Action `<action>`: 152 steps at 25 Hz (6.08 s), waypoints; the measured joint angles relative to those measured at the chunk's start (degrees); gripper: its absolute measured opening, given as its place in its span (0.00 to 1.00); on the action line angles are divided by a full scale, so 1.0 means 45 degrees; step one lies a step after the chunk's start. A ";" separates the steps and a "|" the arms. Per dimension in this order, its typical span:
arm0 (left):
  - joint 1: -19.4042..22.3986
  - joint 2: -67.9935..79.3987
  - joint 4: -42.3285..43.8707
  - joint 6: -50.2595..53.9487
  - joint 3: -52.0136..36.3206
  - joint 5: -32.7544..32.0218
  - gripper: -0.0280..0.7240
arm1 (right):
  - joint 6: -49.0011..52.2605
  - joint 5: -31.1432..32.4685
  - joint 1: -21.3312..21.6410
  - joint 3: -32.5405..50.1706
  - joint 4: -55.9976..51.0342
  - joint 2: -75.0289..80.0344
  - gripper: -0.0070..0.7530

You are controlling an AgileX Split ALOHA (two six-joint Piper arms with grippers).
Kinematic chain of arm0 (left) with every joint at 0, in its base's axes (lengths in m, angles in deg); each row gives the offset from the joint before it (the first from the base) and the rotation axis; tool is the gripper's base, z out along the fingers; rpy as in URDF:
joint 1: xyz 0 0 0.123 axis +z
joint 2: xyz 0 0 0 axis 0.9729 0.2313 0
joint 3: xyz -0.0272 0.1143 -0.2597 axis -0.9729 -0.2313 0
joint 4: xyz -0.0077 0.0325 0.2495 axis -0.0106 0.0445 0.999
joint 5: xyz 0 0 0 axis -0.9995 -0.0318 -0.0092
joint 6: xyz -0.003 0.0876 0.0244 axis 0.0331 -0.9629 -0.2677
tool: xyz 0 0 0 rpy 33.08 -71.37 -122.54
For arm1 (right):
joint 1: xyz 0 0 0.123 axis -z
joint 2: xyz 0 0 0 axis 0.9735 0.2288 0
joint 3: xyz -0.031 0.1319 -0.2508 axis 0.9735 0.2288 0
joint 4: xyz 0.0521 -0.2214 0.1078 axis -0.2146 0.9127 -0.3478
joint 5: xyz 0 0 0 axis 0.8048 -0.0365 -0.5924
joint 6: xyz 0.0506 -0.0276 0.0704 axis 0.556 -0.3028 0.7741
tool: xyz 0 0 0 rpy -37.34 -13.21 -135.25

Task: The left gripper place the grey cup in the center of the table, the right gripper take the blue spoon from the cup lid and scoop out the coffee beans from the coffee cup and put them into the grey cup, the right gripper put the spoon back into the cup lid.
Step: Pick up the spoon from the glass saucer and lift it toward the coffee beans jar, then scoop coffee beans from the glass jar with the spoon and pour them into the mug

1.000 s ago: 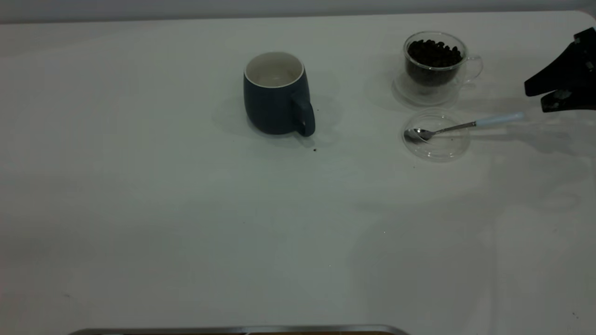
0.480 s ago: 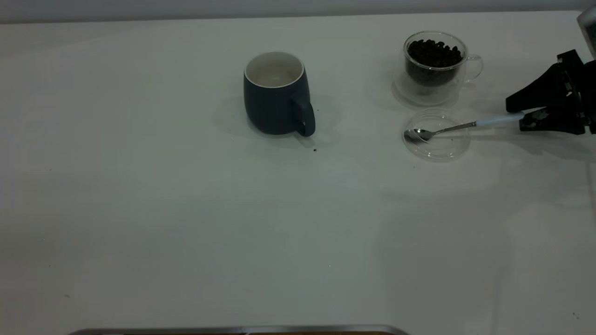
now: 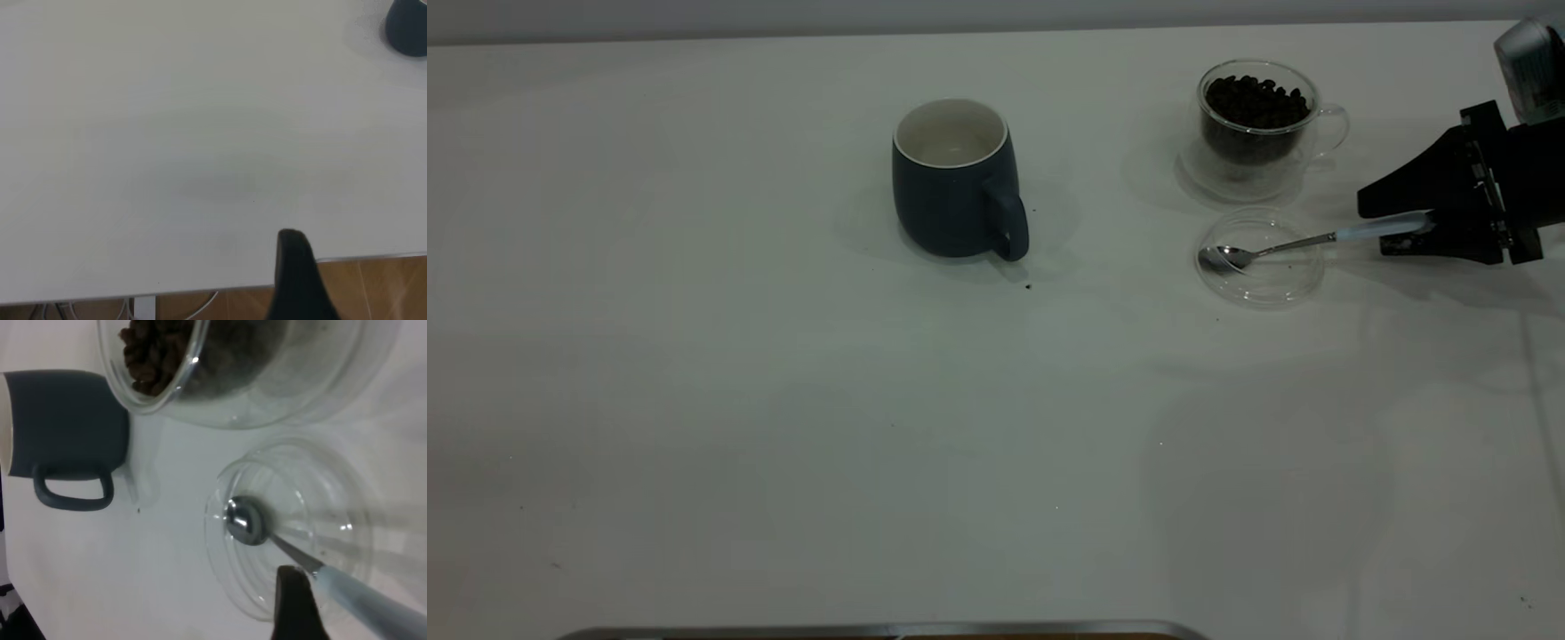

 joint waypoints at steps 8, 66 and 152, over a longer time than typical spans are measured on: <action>0.0000 0.0000 0.0000 0.0000 0.0000 0.0000 0.76 | -0.0037 0.0295 -0.0301 -0.0105 0.0000 0.0014 0.68; 0.0000 0.0000 -0.0012 0.0000 0.0000 0.0000 0.76 | 0.2126 0.0725 0.0017 -0.2773 0.0594 -0.1492 0.14; 0.0000 0.0000 -0.0012 0.0000 0.0000 0.0000 0.76 | 0.5154 0.2033 0.0739 -0.2876 -0.0356 -0.1208 0.14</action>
